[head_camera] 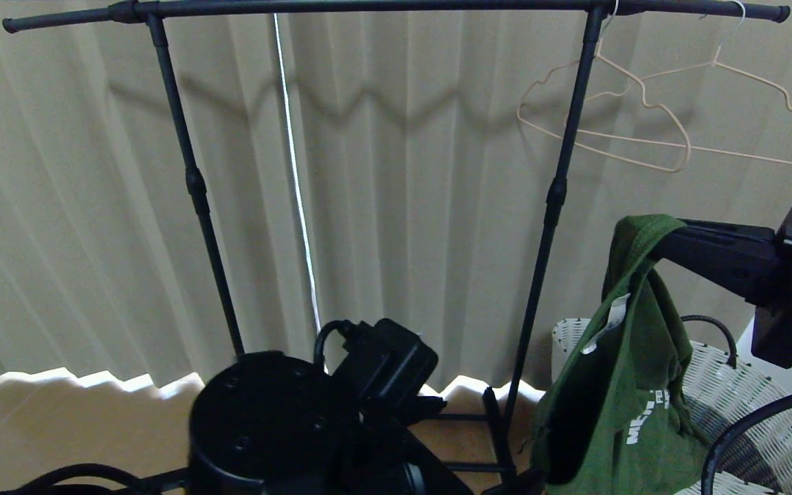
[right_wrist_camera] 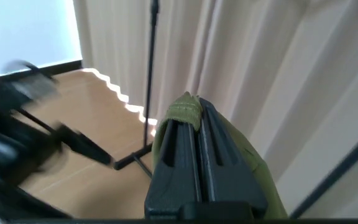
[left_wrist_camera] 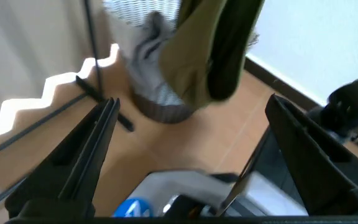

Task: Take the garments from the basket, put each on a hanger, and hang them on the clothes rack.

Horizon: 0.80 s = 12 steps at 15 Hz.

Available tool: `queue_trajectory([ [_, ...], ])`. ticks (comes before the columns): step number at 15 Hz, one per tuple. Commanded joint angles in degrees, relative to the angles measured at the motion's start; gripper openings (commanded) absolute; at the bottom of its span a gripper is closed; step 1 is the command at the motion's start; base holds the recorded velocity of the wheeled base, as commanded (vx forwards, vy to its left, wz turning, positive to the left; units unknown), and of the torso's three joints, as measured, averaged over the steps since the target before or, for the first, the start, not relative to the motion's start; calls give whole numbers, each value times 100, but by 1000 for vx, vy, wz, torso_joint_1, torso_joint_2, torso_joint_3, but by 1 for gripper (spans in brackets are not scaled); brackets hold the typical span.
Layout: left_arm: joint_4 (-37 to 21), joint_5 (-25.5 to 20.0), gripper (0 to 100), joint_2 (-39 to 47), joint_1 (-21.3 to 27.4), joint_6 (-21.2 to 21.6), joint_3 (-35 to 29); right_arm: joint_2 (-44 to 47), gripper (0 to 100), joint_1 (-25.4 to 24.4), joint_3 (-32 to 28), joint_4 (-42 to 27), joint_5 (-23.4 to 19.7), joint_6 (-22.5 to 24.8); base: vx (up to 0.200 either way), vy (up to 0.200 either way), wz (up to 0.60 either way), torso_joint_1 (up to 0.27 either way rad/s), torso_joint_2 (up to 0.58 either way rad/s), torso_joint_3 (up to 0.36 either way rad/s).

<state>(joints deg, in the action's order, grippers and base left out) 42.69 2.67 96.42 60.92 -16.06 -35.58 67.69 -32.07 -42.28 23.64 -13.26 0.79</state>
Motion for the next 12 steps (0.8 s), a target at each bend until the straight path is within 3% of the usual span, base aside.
queue_trajectory([
  [1, 152, 93, 100, 703, 175, -56, -291, -72, 0, -89, -9, 1, -1, -9, 0, 0, 0, 0, 0, 0],
  [5, 143, 357, 100, 1274, 140, -12, -950, -116, 0, -132, 44, 1, -18, -27, 0, 0, 0, 0, 0, 0],
  [11, 134, 700, 100, 1652, -133, 155, -1161, -222, 0, -247, 70, -8, -27, -27, 0, 0, 0, 0, 0, 0],
  [12, 134, 700, 0, 1696, -150, 182, -1170, -213, 0, -282, 62, -8, -27, -27, 0, 0, 0, 0, 0, 0],
])
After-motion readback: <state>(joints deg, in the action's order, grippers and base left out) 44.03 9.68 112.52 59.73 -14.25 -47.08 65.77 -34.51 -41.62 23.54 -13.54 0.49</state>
